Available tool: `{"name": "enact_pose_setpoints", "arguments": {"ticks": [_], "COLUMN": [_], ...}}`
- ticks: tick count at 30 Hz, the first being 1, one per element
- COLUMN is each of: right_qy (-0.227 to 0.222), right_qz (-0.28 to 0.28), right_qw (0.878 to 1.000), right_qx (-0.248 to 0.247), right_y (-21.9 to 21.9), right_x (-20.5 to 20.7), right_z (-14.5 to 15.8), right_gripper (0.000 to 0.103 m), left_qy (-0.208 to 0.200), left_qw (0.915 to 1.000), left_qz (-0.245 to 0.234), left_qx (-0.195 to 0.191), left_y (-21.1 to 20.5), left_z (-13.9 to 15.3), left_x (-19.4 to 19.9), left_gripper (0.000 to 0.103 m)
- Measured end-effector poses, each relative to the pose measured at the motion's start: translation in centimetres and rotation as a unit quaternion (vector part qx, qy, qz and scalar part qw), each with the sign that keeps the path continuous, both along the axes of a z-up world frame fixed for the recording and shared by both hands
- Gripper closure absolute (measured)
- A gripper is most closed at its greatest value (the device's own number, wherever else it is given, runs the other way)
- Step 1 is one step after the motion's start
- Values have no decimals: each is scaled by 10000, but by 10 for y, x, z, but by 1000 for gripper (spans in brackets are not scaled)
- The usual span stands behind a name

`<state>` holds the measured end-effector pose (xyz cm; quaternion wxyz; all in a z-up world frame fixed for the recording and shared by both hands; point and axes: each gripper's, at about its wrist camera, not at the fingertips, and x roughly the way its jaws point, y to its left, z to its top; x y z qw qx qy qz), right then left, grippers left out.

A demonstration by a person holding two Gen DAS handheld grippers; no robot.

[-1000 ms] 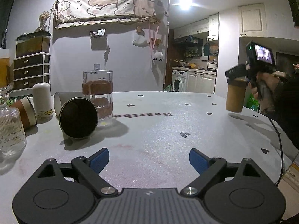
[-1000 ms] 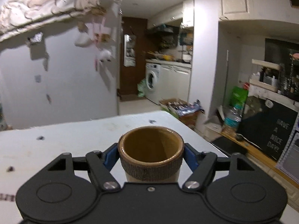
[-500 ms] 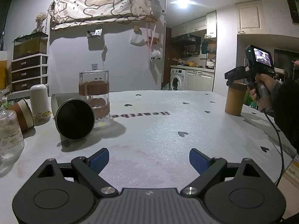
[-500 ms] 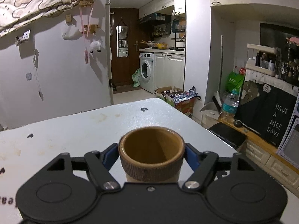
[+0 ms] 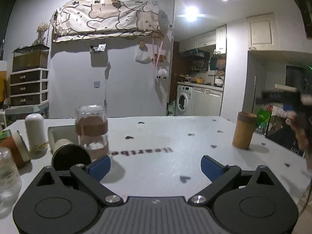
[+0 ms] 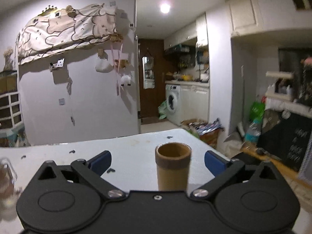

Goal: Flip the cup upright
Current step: 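Lower the upright bamboo cup onto the table and open the right gripper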

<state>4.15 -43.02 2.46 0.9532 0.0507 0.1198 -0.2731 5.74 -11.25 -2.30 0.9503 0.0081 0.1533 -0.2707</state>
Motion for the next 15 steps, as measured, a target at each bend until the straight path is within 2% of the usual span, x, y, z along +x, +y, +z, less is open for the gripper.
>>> {"name": "enact_pose_setpoints", "arguments": {"ticks": [3, 8, 15], "right_qy": [-67, -158, 165], "right_qz": [174, 462, 393], "right_qw": [9997, 9988, 9989], "right_qx": [-163, 91, 199], "right_y": [29, 55, 72], "right_x": [-30, -67, -89], "right_z": [-7, -21, -43], "right_gripper": [0, 0, 0], "left_qy": [-71, -194, -119], "left_qw": [10000, 9998, 9996], "left_qz": [5, 76, 132], "left_qx": [4, 7, 221], "left_y": [-8, -18, -29], "left_z": [8, 12, 5], "left_x": [0, -5, -14], "left_gripper": [4, 1, 0]}}
